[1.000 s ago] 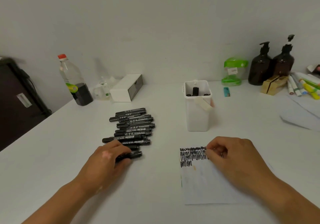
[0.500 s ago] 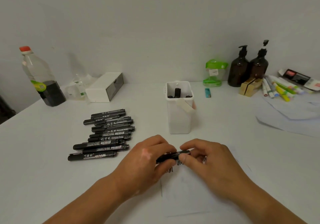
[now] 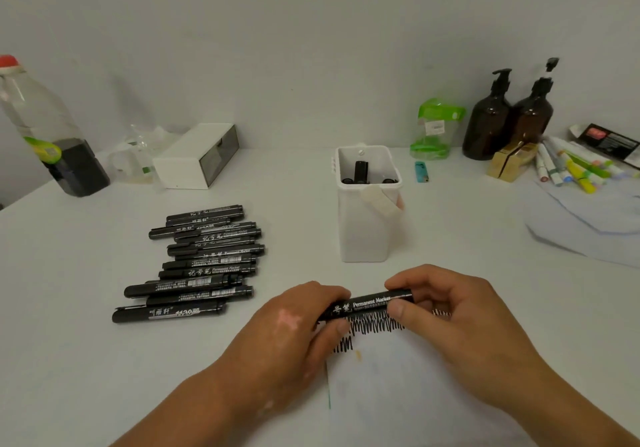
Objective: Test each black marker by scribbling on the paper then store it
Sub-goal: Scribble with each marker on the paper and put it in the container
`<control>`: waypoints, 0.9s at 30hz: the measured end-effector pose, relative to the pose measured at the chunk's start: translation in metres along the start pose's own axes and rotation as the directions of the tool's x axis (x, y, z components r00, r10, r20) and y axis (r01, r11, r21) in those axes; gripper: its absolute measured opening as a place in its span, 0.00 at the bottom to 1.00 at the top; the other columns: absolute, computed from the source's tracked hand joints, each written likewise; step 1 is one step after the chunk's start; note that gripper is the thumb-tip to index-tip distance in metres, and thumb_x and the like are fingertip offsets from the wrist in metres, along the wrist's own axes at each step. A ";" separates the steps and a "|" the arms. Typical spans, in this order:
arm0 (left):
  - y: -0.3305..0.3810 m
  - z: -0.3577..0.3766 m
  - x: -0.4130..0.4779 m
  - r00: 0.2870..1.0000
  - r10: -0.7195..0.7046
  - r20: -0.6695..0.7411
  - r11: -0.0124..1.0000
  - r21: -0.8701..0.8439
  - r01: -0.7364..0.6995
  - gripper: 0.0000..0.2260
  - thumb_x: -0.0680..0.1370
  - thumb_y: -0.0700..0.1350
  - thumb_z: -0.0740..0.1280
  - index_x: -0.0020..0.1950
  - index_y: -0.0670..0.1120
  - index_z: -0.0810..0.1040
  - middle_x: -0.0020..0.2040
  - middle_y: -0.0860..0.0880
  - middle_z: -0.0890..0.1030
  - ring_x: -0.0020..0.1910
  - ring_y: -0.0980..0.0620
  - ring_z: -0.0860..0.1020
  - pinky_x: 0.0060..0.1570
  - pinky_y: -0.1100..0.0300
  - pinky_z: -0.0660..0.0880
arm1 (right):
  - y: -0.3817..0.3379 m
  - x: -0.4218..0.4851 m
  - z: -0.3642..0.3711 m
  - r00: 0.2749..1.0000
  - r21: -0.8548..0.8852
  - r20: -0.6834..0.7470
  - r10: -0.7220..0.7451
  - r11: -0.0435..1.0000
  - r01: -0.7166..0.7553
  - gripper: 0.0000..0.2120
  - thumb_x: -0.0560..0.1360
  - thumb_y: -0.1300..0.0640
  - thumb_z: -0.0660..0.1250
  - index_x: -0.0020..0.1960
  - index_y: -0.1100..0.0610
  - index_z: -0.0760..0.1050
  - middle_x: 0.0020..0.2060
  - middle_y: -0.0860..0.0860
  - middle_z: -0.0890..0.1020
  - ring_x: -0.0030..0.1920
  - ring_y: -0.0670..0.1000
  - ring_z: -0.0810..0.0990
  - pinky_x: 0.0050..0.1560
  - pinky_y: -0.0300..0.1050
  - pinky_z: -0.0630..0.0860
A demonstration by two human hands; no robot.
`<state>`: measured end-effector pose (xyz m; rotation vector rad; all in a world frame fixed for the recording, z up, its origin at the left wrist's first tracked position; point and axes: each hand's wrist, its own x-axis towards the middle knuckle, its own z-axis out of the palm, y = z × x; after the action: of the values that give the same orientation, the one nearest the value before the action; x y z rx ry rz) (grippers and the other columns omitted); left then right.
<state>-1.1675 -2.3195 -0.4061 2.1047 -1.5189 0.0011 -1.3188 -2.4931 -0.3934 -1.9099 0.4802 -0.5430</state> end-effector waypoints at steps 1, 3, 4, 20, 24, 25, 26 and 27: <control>0.002 0.002 0.000 1.000 0.004 0.011 1.000 -0.010 -0.004 0.14 0.81 0.55 0.60 0.66 0.56 0.73 0.52 0.61 0.78 0.49 0.63 0.73 0.48 0.74 0.66 | -0.001 -0.001 0.001 1.000 0.006 0.011 0.001 1.000 -0.001 0.11 0.72 0.57 0.76 0.48 0.40 0.83 0.39 0.45 0.87 0.39 0.47 0.82 0.42 0.32 0.76; 0.004 0.003 -0.001 1.000 0.019 0.020 0.999 -0.032 -0.018 0.13 0.82 0.56 0.57 0.64 0.56 0.73 0.51 0.60 0.77 0.48 0.61 0.73 0.46 0.71 0.67 | -0.005 -0.002 0.003 0.999 0.048 0.035 0.009 0.999 -0.011 0.10 0.73 0.58 0.77 0.47 0.42 0.83 0.39 0.48 0.86 0.37 0.47 0.81 0.39 0.32 0.75; 0.005 0.004 -0.001 0.999 0.024 0.023 0.999 -0.049 -0.023 0.13 0.82 0.56 0.55 0.63 0.56 0.73 0.50 0.59 0.77 0.47 0.59 0.74 0.44 0.70 0.67 | -0.007 -0.002 0.004 0.999 0.099 0.049 0.015 0.995 -0.020 0.10 0.73 0.58 0.78 0.47 0.44 0.83 0.39 0.48 0.86 0.34 0.45 0.80 0.36 0.31 0.74; 0.022 0.003 -0.002 0.994 0.102 -0.045 0.991 -0.084 -0.106 0.14 0.83 0.63 0.50 0.48 0.57 0.66 0.32 0.61 0.67 0.29 0.62 0.67 0.29 0.71 0.59 | -0.012 -0.008 0.023 0.986 0.312 0.162 0.032 0.946 -0.082 0.13 0.66 0.44 0.75 0.45 0.51 0.82 0.29 0.56 0.82 0.28 0.54 0.78 0.32 0.46 0.77; 0.023 0.002 -0.002 0.993 0.112 -0.040 0.989 -0.091 -0.115 0.15 0.82 0.64 0.50 0.48 0.56 0.67 0.35 0.57 0.75 0.30 0.57 0.69 0.30 0.65 0.62 | -0.014 -0.009 0.024 0.984 0.348 0.175 0.030 0.933 -0.091 0.10 0.67 0.48 0.76 0.44 0.52 0.83 0.31 0.56 0.83 0.31 0.54 0.81 0.33 0.44 0.78; 0.023 0.001 -0.002 0.993 0.113 -0.041 0.989 -0.092 -0.116 0.15 0.82 0.64 0.50 0.48 0.56 0.67 0.35 0.57 0.74 0.30 0.56 0.68 0.29 0.65 0.62 | -0.015 -0.009 0.024 0.983 0.357 0.180 0.029 0.929 -0.093 0.08 0.68 0.50 0.76 0.43 0.53 0.83 0.31 0.56 0.83 0.32 0.53 0.81 0.33 0.44 0.79; 0.023 0.001 -0.002 0.993 0.114 -0.041 0.989 -0.090 -0.118 0.15 0.82 0.64 0.50 0.48 0.56 0.67 0.34 0.57 0.72 0.30 0.56 0.68 0.29 0.65 0.61 | -0.016 -0.009 0.024 0.982 0.363 0.185 0.029 0.927 -0.096 0.06 0.69 0.52 0.76 0.43 0.53 0.83 0.31 0.55 0.83 0.32 0.52 0.81 0.33 0.43 0.79; 0.023 0.001 -0.002 0.993 0.114 -0.042 0.989 -0.086 -0.118 0.15 0.82 0.64 0.50 0.48 0.56 0.66 0.33 0.58 0.70 0.29 0.55 0.67 0.29 0.65 0.61 | -0.016 -0.009 0.024 0.982 0.367 0.188 0.030 0.925 -0.099 0.04 0.70 0.54 0.75 0.43 0.53 0.83 0.31 0.55 0.83 0.32 0.52 0.81 0.33 0.43 0.79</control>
<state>-1.1890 -2.3229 -0.3974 1.9348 -1.5882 0.0145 -1.3112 -2.4635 -0.3884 -1.5508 0.2954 -0.3827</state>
